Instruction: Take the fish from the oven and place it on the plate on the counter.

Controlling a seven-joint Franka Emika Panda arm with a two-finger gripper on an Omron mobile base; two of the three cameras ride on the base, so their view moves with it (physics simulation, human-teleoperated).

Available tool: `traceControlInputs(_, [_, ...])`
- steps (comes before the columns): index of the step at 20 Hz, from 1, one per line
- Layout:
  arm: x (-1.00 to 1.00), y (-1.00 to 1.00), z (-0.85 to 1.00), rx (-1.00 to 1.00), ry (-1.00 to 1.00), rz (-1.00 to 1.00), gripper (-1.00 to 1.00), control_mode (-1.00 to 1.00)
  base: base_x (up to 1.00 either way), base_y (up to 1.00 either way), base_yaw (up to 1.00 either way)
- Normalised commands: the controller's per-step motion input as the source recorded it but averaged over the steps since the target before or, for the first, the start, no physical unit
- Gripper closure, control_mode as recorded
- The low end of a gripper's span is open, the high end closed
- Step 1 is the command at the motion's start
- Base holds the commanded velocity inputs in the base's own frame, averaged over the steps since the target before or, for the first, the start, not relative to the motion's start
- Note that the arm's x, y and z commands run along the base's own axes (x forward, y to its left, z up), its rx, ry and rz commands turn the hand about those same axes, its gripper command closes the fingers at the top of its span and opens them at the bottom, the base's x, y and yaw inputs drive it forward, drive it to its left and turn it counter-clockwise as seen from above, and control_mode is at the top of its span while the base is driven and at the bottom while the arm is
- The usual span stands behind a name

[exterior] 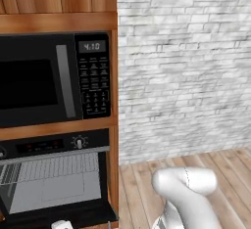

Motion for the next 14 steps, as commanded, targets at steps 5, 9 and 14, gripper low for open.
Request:
traceControlInputs(5, [-0.97, 0.05, 1.00, -0.03, 0.13, 0.02, 1.00, -1.00, 0.00, 0.00, 0.00])
traceControlInputs(9, [-0.86, 0.11, 0.81, -0.01, 0.09, 0.01, 1.00, -1.00, 0.00, 0.00, 0.00])
traceControlInputs(14, [-1.00, 0.20, -0.24, 0.00, 0.20, -0.02, 1.00, -1.00, 0.00, 0.00, 0.00])
